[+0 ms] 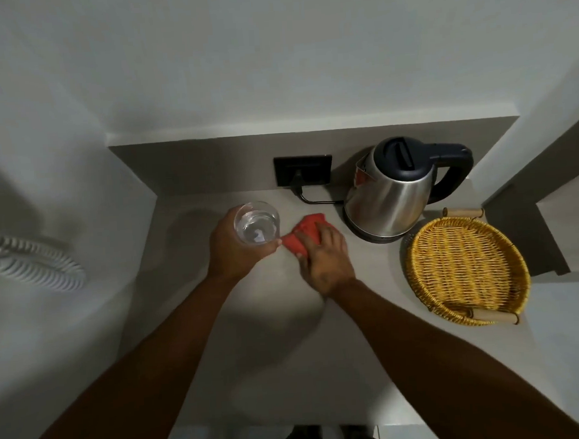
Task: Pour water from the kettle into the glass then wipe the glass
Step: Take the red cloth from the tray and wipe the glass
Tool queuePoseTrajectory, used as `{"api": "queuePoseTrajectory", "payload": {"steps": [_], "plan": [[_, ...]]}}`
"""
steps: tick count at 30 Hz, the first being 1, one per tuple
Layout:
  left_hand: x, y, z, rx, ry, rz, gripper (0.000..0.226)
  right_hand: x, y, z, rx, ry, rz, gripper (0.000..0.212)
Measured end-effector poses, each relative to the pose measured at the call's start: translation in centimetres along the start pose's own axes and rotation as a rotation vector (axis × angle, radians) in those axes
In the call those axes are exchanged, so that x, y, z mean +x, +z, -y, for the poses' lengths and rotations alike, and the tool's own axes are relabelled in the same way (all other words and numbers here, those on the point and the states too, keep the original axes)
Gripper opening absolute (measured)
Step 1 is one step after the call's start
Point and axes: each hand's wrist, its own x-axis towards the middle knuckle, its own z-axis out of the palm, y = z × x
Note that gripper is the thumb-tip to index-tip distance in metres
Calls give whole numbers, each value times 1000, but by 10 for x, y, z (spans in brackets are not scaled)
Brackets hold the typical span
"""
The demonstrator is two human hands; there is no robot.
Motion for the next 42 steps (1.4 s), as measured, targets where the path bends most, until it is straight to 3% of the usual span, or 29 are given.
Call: {"api": "queuePoseTrajectory", "payload": {"steps": [3, 6, 9, 12, 18, 23, 28, 33, 42], "plan": [[-1, -7, -3, 13, 1, -8, 69, -38, -12, -29, 20, 73, -42, 51], [-3, -10, -1, 9, -5, -2, 70, -102, -6, -26, 84, 54, 54, 53], [-4, -14, -2, 32, 7, 14, 69, -134, 17, 3, 67, -106, 69, 54], [-7, -18, -4, 1, 14, 5, 64, -95, 29, 36, 57, -220, 89, 55], [-13, -22, -4, -29, 38, 28, 69, 0, 0, 29, 51, -28, 61, 51], [-22, -3, -14, -27, 20, 75, 67, -28, -17, -13, 45, 181, 11, 54], [-25, 36, -12, -69, -47, 148, 78, -84, -19, -27, 10, 235, -12, 55], [-29, 64, -7, -133, -96, 215, 89, -85, -26, -21, -11, 274, 11, 55], [-32, 72, -1, -154, -86, 244, 83, -80, -31, -18, -19, 300, 39, 58]]}}
